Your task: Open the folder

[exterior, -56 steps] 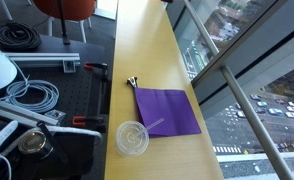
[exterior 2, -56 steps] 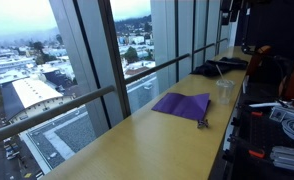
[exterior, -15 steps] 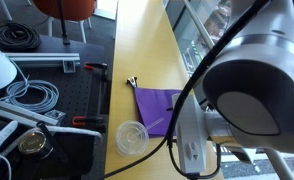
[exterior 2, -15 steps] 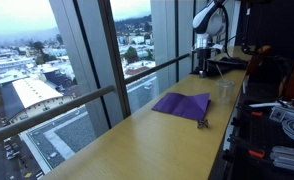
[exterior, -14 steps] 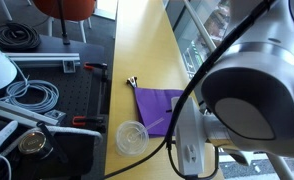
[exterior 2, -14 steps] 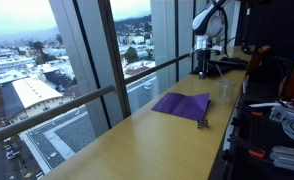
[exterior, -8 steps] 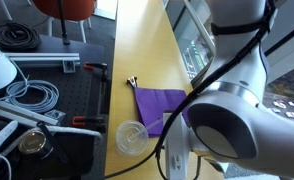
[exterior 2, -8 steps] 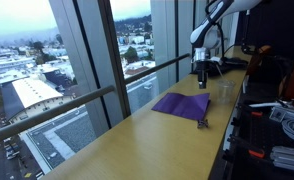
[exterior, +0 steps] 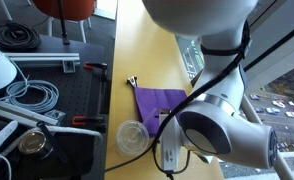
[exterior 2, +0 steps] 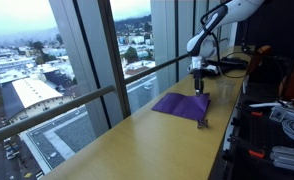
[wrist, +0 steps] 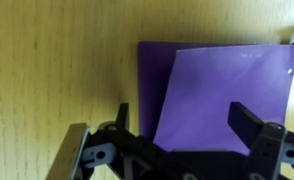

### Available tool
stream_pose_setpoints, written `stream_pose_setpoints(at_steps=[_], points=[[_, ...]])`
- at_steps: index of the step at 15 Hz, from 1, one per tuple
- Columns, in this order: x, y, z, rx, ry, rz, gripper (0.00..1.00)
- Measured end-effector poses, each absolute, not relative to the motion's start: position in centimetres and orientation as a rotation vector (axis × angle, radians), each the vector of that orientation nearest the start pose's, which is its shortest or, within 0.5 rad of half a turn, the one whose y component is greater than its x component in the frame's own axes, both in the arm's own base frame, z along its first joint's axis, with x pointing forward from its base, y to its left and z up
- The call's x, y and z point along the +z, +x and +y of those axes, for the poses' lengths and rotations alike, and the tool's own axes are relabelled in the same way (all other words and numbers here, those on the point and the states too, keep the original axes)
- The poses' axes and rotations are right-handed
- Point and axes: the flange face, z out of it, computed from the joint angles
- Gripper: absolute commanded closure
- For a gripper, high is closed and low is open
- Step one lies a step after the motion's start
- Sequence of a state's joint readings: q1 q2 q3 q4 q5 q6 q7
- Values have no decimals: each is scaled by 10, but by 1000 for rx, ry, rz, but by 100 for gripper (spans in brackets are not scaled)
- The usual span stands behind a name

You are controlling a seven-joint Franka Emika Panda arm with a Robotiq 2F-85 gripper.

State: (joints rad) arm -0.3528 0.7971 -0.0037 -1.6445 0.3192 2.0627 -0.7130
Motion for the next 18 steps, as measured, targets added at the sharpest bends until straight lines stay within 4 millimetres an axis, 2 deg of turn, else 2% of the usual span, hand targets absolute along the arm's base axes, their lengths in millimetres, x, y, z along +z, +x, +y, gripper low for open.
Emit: stream_pose_setpoints(at_steps=[4, 5, 6, 8, 10, 15, 16, 17, 18], points=[[117, 605, -196, 282, -2696, -222, 0], [118, 605, -197, 281, -2695, -221, 10], [118, 605, -197, 281, -2694, -220, 26], [118, 605, -197, 279, -2694, -220, 9], [120, 606, -196, 276, -2694, -222, 0], [131, 604, -187, 266, -2694, -247, 0], [135, 602, -185, 266, -2694, -251, 25], [139, 599, -184, 267, -2693, -254, 26], [143, 595, -183, 269, -2693, -255, 35]])
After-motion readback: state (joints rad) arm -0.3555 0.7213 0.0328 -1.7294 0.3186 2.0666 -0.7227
